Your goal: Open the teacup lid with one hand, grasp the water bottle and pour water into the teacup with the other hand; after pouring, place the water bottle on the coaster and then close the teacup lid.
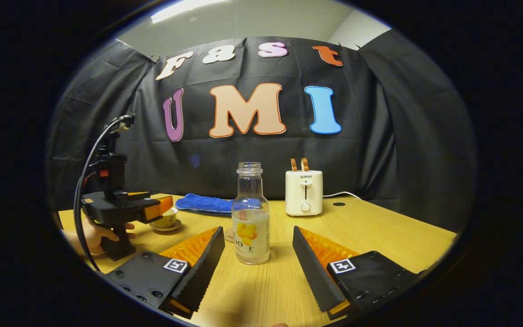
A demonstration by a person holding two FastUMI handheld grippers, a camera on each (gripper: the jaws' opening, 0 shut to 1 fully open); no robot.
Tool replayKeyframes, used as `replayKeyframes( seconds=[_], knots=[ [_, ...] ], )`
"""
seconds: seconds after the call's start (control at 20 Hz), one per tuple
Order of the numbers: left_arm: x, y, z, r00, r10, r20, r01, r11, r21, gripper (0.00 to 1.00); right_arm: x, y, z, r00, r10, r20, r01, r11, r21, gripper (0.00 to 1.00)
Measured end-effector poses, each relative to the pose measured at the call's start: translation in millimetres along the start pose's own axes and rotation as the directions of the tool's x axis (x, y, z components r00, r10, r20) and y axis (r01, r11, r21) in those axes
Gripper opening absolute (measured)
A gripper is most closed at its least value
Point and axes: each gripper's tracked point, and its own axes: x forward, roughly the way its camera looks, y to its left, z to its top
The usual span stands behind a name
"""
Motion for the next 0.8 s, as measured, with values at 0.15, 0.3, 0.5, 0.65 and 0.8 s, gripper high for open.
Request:
replayKeyframes(
  seconds=[0.15,0.3,0.5,0.65,0.8],
  knots=[
    [15,-3,-11,0.998,-0.002,-0.068,0.005,0.999,0.040,0.94,0,-2,0,1.000,-0.001,-0.001,0.001,1.000,0.000,0.96],
    [19,-6,-14,0.995,-0.005,-0.105,0.012,0.998,0.065,0.94,0,-3,0,1.000,-0.003,-0.001,0.003,1.000,0.000,0.93],
    [19,-3,-17,0.993,0.002,-0.122,0.005,0.998,0.058,0.88,0,-3,0,1.000,0.005,0.000,-0.005,1.000,0.000,0.93],
    [19,1,-18,0.992,0.017,-0.127,-0.011,0.999,0.050,0.67,-1,-3,0,1.000,0.007,-0.001,-0.007,1.000,0.000,0.96],
    [19,4,-19,0.991,0.030,-0.134,-0.024,0.999,0.041,0.50,-1,-3,0,1.000,0.008,-0.002,-0.008,1.000,0.000,0.93]
  ],
)
